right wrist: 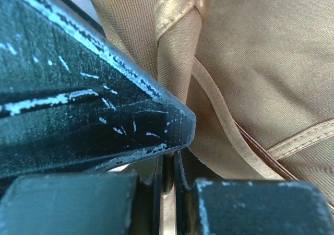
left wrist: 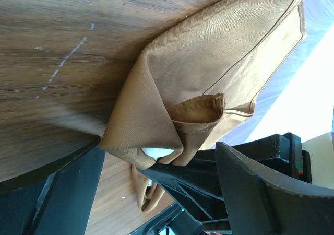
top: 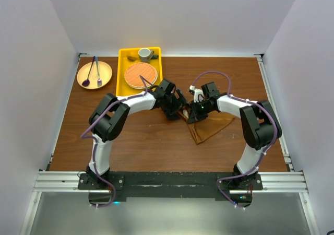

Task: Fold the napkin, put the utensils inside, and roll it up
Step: Roll the napkin with the utensil

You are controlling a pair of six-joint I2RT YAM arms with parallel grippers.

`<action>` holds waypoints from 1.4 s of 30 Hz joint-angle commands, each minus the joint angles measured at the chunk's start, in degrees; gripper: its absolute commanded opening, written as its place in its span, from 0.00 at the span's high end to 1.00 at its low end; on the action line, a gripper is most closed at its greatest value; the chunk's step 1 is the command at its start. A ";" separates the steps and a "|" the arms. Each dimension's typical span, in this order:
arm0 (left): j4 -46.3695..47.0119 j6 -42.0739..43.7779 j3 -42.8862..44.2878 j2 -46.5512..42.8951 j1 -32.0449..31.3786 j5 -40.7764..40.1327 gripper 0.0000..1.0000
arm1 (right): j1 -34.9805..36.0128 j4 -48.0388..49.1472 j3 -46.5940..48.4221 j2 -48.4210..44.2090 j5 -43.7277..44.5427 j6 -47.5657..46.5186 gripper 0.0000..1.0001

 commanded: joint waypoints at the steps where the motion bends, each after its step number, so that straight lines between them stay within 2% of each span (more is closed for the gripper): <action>1: 1.35 -1.82 1.64 1.23 -1.35 -1.85 0.11 | 0.03 -2.82 -0.52 -1.82 5.54 -1.74 1.00; 6: -0.32 -6.83 0.23 2.98 -2.05 -3.17 0.23 | 1.26 -3.70 0.19 -2.26 8.27 -2.08 1.00; 9: 0.38 -9.03 -1.08 2.73 -2.67 -4.40 0.34 | 2.58 -4.05 0.36 -2.69 9.85 -2.53 1.00; 10: 1.08 -9.21 -1.35 2.64 -2.67 -5.18 0.42 | 3.19 -4.14 0.36 -3.04 10.72 -2.53 1.00; 12: 0.39 -8.69 -1.18 2.37 -2.67 -6.33 0.46 | 3.81 -4.57 0.62 -3.57 12.48 -2.88 1.00; 13: 0.21 -7.99 -1.09 2.37 -2.67 -6.85 0.52 | 4.59 -5.27 0.71 -3.92 14.32 -3.23 0.99; 16: -0.84 -7.11 -0.82 2.28 -2.67 -6.77 0.58 | 6.00 -6.77 1.59 -4.80 17.84 -3.67 0.93; 17: -0.85 -6.93 -1.00 2.20 -2.67 -6.60 0.60 | 6.44 -7.04 1.86 -5.42 19.59 -3.67 0.87; 18: -1.11 -6.75 -1.09 2.11 -2.67 -6.51 0.64 | 6.79 -7.30 2.03 -5.86 20.39 -3.67 0.85; 19: -1.46 -6.32 -1.09 1.93 -2.76 -6.42 0.72 | 7.58 -7.82 2.21 -6.12 21.27 -3.50 0.83; 20: -1.64 -6.14 -1.09 1.85 -2.67 -6.33 0.74 | 7.94 -8.00 2.47 -6.39 22.24 -3.41 0.81; 23: -2.60 -5.17 -0.83 1.32 -2.58 -6.16 0.78 | 9.43 -8.62 2.39 -7.53 23.65 -3.06 0.70; 25: -3.22 -4.73 -0.74 0.97 -2.58 -6.25 0.87 | 10.22 -8.53 2.12 -8.76 24.35 -3.23 0.64; 27: -3.57 -4.64 -0.74 0.70 -2.41 -5.81 0.91 | 10.75 -8.71 1.86 -9.29 24.36 -3.32 0.59; 30: -4.53 -4.29 0.05 0.79 -2.32 -5.54 0.93 | 12.85 -9.67 1.16 -10.34 26.63 -3.76 0.50; 31: -5.41 -3.94 0.40 0.79 -2.32 -5.54 0.93 | 13.12 -9.24 0.72 -11.47 27.60 -3.76 0.39; 36: -7.17 -3.94 1.81 1.05 -2.41 -5.72 0.95 | 15.40 -9.15 -0.08 -12.89 28.93 -3.67 0.38; 42: -9.28 -4.55 3.39 1.41 -2.41 -5.11 0.98 | 22.17 -7.31 -0.60 -12.54 40.51 -2.53 0.37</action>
